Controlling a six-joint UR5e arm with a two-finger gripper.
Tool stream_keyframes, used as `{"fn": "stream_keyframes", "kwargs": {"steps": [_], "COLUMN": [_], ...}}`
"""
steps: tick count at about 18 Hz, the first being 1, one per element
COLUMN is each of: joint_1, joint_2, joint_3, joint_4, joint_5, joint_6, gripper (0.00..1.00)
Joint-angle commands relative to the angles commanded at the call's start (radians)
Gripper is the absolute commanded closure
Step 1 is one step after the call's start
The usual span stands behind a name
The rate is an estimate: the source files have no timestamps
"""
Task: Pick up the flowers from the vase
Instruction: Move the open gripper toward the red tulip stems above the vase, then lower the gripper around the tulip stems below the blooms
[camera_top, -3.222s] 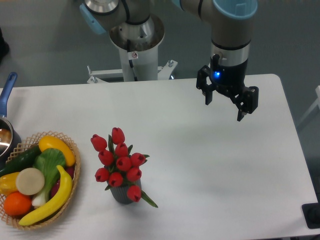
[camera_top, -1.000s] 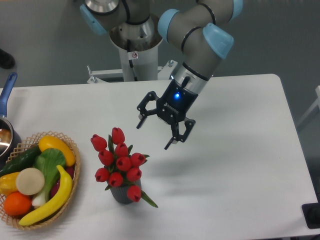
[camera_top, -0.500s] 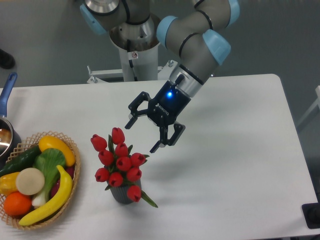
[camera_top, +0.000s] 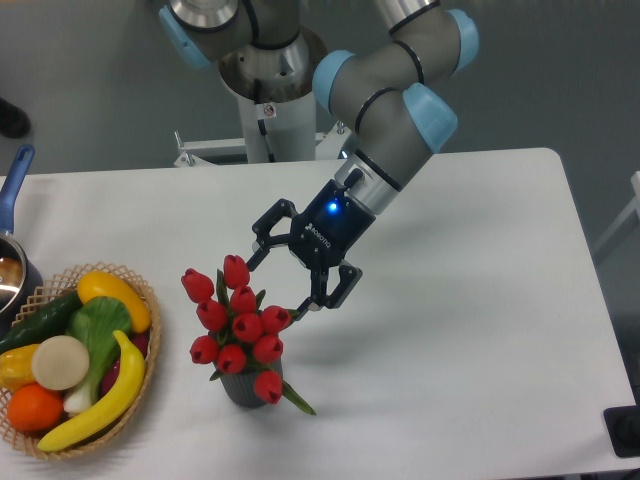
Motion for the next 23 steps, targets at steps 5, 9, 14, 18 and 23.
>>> {"fn": "stream_keyframes", "kwargs": {"steps": [5,9,14,18,23], "joint_1": [-0.012,-0.026,-0.057,-0.067,-0.084], "joint_2": [-0.034,-0.038,-0.065,-0.08,-0.089], "joint_3": [0.025,0.043,0.055,0.051,0.068], "joint_4": [0.002,0.002,0.02,0.021,0.023], "joint_5": [0.002,0.0,0.002,0.011,0.009], "joint_6": [-0.002,-0.058,-0.058,-0.049,-0.051], "gripper": [0.0,0.0,0.0,0.0,0.0]}}
